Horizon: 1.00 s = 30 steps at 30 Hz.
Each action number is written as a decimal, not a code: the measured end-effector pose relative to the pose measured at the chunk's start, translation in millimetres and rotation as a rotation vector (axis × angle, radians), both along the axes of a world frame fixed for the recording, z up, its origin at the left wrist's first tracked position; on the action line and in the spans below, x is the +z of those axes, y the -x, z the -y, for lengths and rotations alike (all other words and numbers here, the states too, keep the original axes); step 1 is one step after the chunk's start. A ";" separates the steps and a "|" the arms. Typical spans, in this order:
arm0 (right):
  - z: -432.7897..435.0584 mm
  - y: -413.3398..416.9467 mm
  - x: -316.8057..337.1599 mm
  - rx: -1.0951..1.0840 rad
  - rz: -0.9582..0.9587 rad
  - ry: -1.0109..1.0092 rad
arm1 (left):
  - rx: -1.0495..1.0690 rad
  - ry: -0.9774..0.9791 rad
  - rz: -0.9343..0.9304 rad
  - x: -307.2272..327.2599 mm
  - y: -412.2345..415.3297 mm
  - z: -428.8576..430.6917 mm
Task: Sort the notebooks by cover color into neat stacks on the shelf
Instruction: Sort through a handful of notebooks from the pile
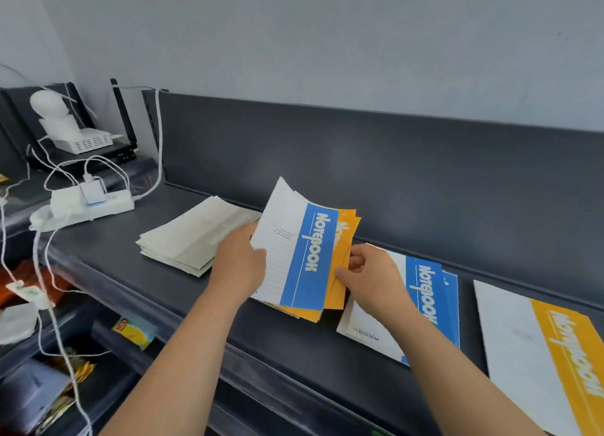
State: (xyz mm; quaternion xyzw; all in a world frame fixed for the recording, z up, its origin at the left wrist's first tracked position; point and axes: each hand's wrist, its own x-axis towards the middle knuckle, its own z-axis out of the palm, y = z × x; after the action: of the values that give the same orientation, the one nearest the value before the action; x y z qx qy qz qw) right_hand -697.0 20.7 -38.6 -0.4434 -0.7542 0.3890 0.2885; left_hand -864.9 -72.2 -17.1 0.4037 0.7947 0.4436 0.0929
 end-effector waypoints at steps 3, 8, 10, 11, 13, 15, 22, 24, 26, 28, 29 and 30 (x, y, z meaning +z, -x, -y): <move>0.1 22.0 -7.4 -0.040 0.051 0.017 | -0.038 0.040 -0.037 -5.1 24.7 -9.1; 2.3 43.1 -17.6 -0.093 0.292 -0.044 | -0.125 0.135 -0.117 -15.6 43.6 -17.7; 4.2 48.7 -19.5 -0.083 0.421 -0.097 | -0.130 0.159 -0.187 -22.1 48.4 -18.9; 5.3 51.0 -19.3 -0.082 0.470 -0.124 | -0.131 0.160 -0.202 -25.4 51.2 -19.7; 8.2 52.7 -17.6 -0.084 0.547 -0.161 | -0.136 0.145 -0.188 -28.9 55.0 -19.4; 11.2 51.2 -15.6 -0.087 0.593 -0.194 | -0.134 0.092 -0.177 -29.8 57.0 -17.9; 24.9 23.7 0.6 -0.171 0.084 -0.090 | -0.255 -0.197 0.095 -0.5 36.8 -7.3; 30.3 10.6 3.3 -0.165 -0.065 0.007 | -0.317 -0.231 0.226 5.9 22.1 -7.6; 32.8 -5.9 2.6 -0.210 -0.145 0.035 | -0.354 -0.226 0.327 5.0 3.4 -11.9; 33.5 -24.3 2.1 -0.283 -0.176 0.008 | -0.392 -0.196 0.313 -1.9 -17.1 -19.1; 33.2 -34.1 1.8 -0.321 -0.176 -0.017 | -0.418 -0.168 0.273 -6.6 -27.4 -23.1; 32.8 -43.3 1.9 -0.361 -0.165 -0.042 | -0.448 -0.132 0.228 -12.3 -37.1 -27.2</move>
State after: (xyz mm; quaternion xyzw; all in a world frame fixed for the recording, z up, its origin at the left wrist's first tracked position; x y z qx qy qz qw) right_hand -653.7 -12.1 -36.6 -0.5317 -0.6443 0.3502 0.4237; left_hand -827.9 -45.0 -29.4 0.5222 0.6393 0.5055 0.2510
